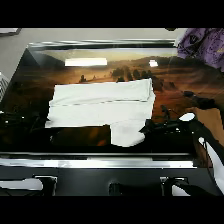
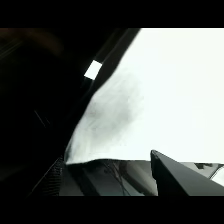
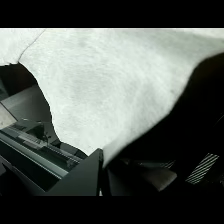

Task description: Fold the clothes and pants, and hang the long-sleeved shirts on hangers.

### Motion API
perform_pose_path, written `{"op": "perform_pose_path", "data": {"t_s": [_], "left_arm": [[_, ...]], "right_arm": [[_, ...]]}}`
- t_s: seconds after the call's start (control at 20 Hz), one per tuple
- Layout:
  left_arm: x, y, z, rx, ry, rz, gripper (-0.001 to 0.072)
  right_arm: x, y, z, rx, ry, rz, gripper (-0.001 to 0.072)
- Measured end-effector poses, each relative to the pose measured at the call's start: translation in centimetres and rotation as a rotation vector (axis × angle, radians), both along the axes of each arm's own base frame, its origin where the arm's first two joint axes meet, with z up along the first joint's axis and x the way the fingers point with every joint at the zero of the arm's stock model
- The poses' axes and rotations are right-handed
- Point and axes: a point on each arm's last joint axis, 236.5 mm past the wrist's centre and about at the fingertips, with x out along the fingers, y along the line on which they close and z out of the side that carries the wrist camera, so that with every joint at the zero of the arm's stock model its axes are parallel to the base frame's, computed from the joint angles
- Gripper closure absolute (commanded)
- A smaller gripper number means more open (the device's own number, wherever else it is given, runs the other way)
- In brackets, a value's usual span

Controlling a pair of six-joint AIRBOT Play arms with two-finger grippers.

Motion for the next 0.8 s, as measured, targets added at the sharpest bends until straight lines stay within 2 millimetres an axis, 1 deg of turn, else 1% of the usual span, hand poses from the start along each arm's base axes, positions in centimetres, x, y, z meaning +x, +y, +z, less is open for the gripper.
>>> {"op": "perform_pose_path", "data": {"t_s": [0.05, 0.1, 0.15, 0.2, 0.3, 0.45, 0.55, 0.7, 0.8], "left_arm": [[0.2, 0.0, -0.3, 0.009, -0.004, -0.005, 0.0553], [0.2, -0.1, -0.7, 0.019, -0.001, -0.014, 0.0693], [0.2, -0.3, -0.7, 0.020, -0.003, -0.023, 0.0692], [0.6, -0.5, -0.6, 0.015, -0.019, -0.017, 0.0692], [1.5, -1.2, 0.5, -0.019, -0.057, -0.010, 0.0693], [2.7, -1.5, 3.2, -0.032, -0.112, 0.013, 0.0694], [2.8, -1.4, 5.4, -0.013, -0.133, 0.028, 0.0693], [1.4, -0.9, 8.3, 0.071, -0.129, 0.031, 0.0694], [-0.6, -0.4, 10.0, 0.154, -0.106, 0.022, 0.0694]], "right_arm": [[0.2, -0.1, 0.2, -0.004, -0.010, -0.007, 0.0681], [0.4, -0.1, 0.4, -0.008, -0.024, -0.011, 0.0681], [0.6, -0.2, 0.6, -0.013, -0.038, -0.015, 0.0681], [0.8, -0.4, 0.9, -0.020, -0.055, -0.023, 0.0681], [1.2, -0.6, 1.6, -0.034, -0.083, -0.038, 0.0682], [1.2, -1.2, 3.1, -0.070, -0.125, -0.055, 0.0682], [0.8, -1.7, 4.6, -0.098, -0.155, -0.065, 0.0682], [-1.2, -2.4, 7.1, -0.148, -0.179, -0.059, 0.0682], [-3.4, -2.7, 8.7, -0.178, -0.179, -0.047, 0.0682]]}}
